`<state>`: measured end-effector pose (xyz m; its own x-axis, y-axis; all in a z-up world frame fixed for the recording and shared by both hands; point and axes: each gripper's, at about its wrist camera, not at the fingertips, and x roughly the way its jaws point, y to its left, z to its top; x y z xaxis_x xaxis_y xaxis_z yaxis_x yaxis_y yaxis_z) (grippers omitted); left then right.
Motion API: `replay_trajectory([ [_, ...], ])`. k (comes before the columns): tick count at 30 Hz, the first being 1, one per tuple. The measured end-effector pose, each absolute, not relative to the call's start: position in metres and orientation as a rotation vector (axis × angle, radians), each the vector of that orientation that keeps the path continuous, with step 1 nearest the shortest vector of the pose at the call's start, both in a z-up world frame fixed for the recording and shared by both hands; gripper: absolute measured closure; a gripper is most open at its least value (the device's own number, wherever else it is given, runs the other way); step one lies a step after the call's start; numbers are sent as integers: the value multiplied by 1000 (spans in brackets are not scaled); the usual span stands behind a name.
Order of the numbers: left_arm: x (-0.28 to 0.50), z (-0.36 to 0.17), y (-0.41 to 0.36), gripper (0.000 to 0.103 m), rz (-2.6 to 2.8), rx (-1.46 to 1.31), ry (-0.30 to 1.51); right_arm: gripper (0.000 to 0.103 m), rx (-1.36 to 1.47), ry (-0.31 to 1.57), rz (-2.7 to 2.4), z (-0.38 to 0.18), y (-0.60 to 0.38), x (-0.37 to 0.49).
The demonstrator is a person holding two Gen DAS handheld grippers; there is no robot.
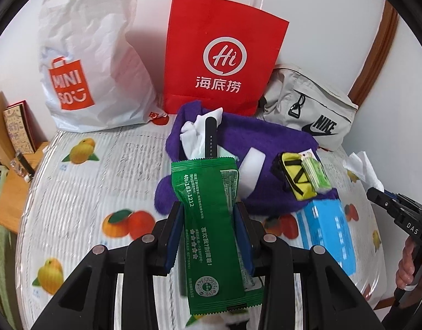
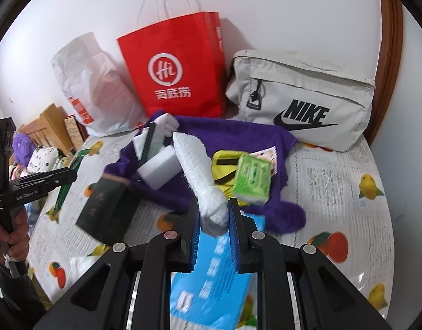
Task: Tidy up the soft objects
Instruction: 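Carry the green packet with the left while the right carries the white cloth toward the towel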
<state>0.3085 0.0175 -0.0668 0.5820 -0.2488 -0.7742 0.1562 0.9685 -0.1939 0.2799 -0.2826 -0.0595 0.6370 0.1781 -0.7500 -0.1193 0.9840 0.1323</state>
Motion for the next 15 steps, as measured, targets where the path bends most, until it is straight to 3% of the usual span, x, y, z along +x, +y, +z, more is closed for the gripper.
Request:
replay_trajectory([
  [15,361,-80,2,68,-251,-112,968,84,86,931,209,-97,-283,370],
])
